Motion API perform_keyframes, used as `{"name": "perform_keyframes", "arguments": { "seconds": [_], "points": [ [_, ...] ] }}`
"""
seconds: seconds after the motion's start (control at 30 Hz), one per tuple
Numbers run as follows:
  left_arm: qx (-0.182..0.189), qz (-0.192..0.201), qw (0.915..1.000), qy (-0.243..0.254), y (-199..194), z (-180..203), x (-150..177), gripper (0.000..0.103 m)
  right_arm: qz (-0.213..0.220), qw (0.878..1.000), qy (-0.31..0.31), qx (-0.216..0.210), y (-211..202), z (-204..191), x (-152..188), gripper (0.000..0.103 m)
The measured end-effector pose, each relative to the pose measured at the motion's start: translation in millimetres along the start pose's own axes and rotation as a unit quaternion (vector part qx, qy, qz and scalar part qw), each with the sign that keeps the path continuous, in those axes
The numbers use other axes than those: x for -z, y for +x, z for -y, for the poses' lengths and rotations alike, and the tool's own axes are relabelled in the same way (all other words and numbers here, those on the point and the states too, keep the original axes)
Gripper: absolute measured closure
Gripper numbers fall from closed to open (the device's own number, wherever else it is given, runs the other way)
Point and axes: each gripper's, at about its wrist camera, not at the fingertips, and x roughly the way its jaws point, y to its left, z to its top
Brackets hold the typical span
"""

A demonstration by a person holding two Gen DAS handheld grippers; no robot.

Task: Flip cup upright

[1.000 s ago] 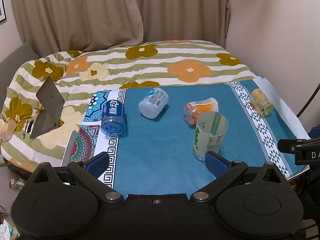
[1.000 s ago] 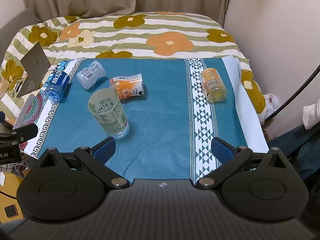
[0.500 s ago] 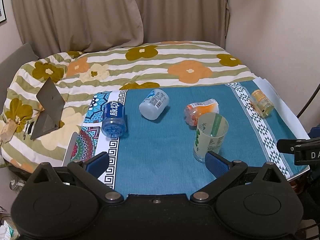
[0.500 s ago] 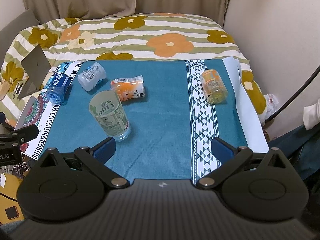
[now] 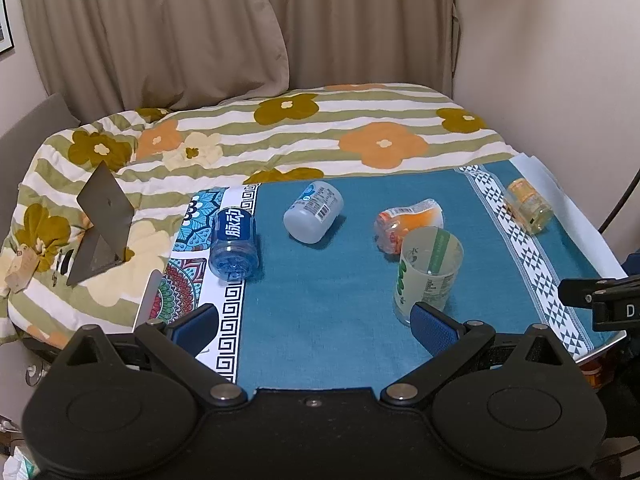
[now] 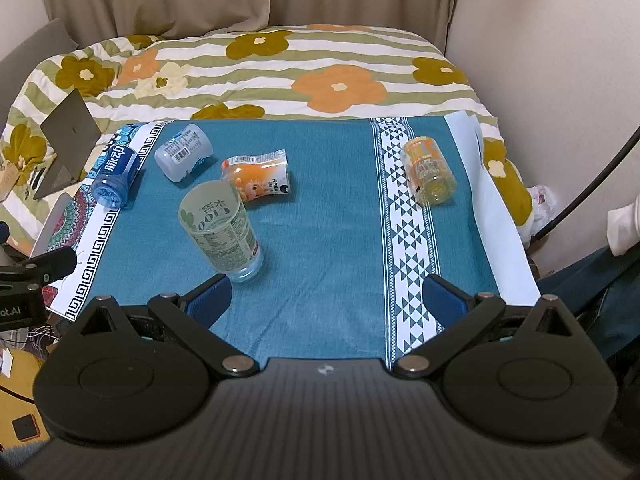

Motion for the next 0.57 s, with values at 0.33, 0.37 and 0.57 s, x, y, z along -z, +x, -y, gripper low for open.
{"name": "perform_keyframes", "arguments": {
  "seconds": [0.33,0.37,0.57],
  "points": [
    [-0.005,0.014,0.9999,-0.009,-2.5,-4.4,-0.7,0.000,0.001,1.000,0.000,0.000,-0.1,-0.5,0.4,0.000],
    [-0.005,0.015,0.9998,-0.009,-2.3,-5.0,-0.5,0.000,0.002,1.000,-0.001,0.000,-0.1,-0.9,0.4,0.000],
    [-0.002,0.021,0.9996,-0.019,-1.5,-9.6,-0.2,0.000,0.027,0.999,-0.013,-0.021,3.1,-6.9,2.0,0.000]
  ]
}}
